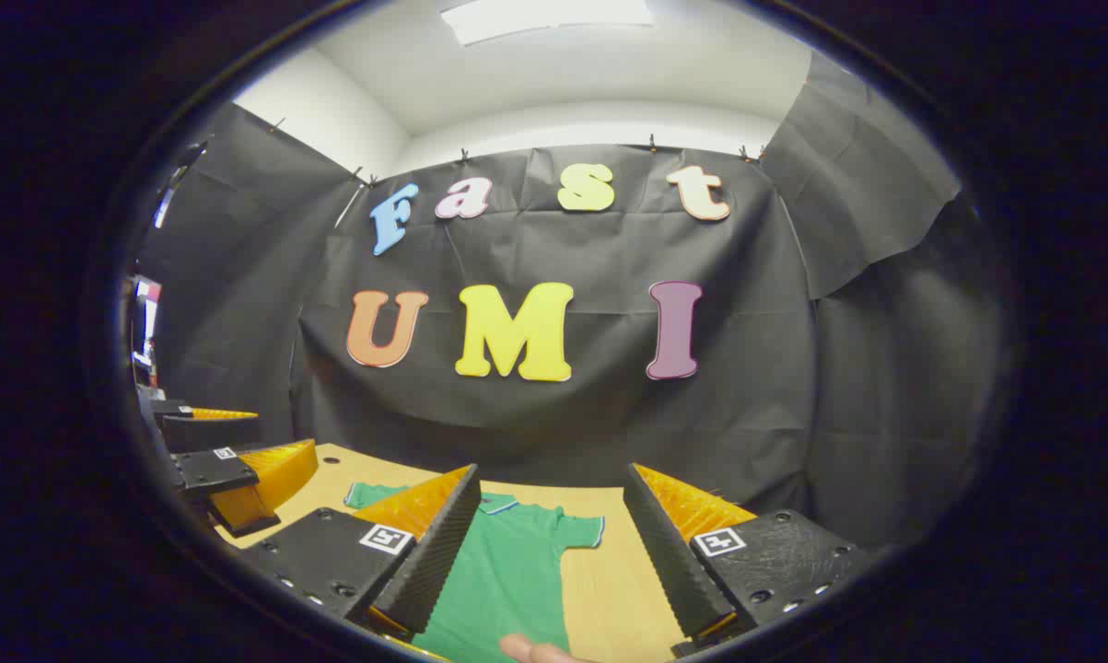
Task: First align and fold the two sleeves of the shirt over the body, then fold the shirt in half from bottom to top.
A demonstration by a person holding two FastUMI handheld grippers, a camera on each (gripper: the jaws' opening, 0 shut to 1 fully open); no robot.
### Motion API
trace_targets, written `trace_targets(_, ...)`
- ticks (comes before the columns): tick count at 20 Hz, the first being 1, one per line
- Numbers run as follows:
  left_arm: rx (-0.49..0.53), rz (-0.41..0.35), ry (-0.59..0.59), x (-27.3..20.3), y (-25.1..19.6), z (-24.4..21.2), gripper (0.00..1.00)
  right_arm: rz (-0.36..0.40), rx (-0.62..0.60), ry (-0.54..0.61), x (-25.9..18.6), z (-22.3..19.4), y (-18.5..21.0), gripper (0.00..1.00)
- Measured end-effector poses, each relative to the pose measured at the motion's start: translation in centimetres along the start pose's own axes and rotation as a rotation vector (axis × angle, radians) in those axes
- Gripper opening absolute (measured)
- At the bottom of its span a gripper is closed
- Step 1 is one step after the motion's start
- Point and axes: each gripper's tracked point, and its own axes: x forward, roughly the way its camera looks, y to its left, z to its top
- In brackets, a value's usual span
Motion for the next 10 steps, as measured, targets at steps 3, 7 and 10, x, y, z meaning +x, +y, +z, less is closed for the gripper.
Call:
trace_targets(3, 0.015, 0.024, -0.004, 0.0, 1.6, 0.2, 1.0, 0.007, 0.0, 0.024, 0.0, -0.5, 1.0, 0.96)
trace_targets(7, 0.006, 0.026, 0.014, 0.9, 2.6, -0.9, 1.0, -0.011, -0.001, 0.04, 0.5, -1.3, 1.6, 0.96)
trace_targets(10, 0.001, 0.032, 0.041, 1.9, 3.3, -2.0, 1.0, -0.035, -0.023, 0.059, 0.9, -2.2, 1.2, 0.95)
